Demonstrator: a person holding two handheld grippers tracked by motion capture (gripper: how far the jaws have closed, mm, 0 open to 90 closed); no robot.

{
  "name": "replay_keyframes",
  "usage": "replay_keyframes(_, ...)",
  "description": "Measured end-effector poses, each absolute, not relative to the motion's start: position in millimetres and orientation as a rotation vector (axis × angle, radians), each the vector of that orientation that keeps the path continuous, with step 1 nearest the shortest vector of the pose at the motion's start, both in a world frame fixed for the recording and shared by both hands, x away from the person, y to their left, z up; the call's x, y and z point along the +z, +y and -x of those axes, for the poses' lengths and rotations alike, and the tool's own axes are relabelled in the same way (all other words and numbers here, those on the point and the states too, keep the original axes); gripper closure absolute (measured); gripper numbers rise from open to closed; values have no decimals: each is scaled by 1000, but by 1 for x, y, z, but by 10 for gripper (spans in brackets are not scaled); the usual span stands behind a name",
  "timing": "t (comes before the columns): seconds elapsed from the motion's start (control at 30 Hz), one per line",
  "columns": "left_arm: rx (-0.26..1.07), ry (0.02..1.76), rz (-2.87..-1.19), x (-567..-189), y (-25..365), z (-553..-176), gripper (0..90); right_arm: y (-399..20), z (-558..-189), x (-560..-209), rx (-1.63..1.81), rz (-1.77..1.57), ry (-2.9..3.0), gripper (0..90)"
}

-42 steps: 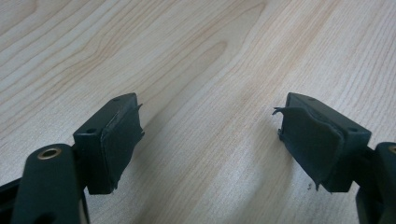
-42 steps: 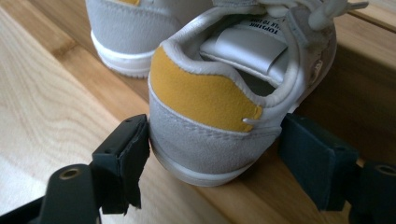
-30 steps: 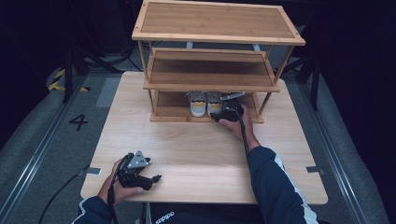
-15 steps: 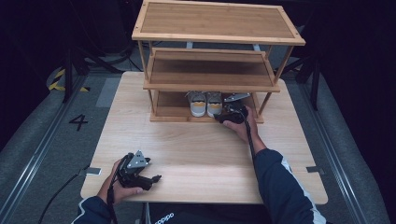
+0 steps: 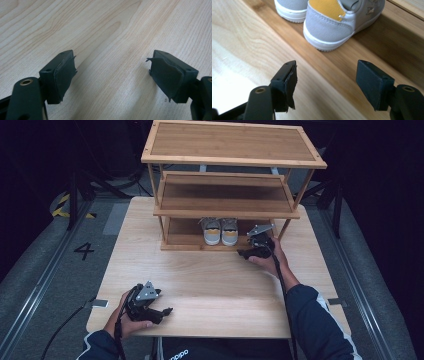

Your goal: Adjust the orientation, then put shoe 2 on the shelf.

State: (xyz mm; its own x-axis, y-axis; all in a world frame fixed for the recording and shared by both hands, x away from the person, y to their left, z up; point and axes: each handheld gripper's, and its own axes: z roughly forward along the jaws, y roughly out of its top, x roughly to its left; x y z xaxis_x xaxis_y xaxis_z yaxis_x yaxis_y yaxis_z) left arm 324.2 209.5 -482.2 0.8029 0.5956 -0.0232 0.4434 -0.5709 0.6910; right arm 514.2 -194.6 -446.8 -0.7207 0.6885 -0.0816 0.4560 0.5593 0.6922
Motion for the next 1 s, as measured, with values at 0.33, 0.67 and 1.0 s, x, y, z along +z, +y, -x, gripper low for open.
replay_keyframes(0.33, 274, 760, -2273, -482, 210, -324, 205, -212, -490, -437, 900, -877, 2496, 324)
replay_keyframes(0.67, 276, 757, -2276, -482, 209, -325, 204, -232, -464, -438, 864, -832, 2504, 322)
replay_keyframes(1.0, 277, 754, -2278, -482, 209, -325, 203, -247, -441, -434, 846, -784, 2500, 319)
